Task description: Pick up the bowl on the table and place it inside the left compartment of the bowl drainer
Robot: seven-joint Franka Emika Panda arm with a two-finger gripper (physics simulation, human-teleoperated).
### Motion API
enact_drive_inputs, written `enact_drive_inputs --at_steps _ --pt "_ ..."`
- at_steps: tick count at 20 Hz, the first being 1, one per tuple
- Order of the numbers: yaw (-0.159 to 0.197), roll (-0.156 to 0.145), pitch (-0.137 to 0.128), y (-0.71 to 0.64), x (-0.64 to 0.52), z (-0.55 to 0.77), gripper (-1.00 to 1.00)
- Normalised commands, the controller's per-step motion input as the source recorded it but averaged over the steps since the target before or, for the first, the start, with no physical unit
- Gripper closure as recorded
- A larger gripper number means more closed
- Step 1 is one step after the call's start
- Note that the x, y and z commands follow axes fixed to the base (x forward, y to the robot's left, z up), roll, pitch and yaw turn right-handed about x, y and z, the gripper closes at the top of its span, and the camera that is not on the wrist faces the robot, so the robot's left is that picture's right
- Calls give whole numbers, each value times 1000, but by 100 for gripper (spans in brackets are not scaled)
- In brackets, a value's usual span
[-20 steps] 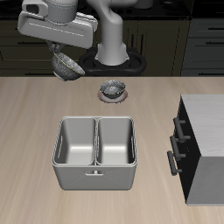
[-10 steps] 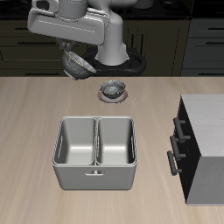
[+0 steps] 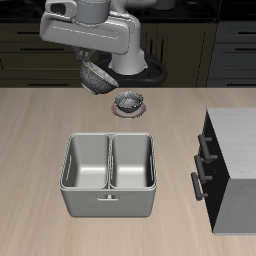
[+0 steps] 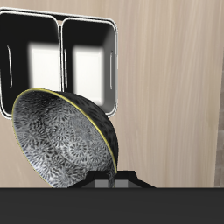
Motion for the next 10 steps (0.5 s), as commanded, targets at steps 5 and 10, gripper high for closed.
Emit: enact_drive_inputs --at_steps 5,10 --pt "13 59 -7 378 191 92 100" --pt "6 42 4 290 126 19 100"
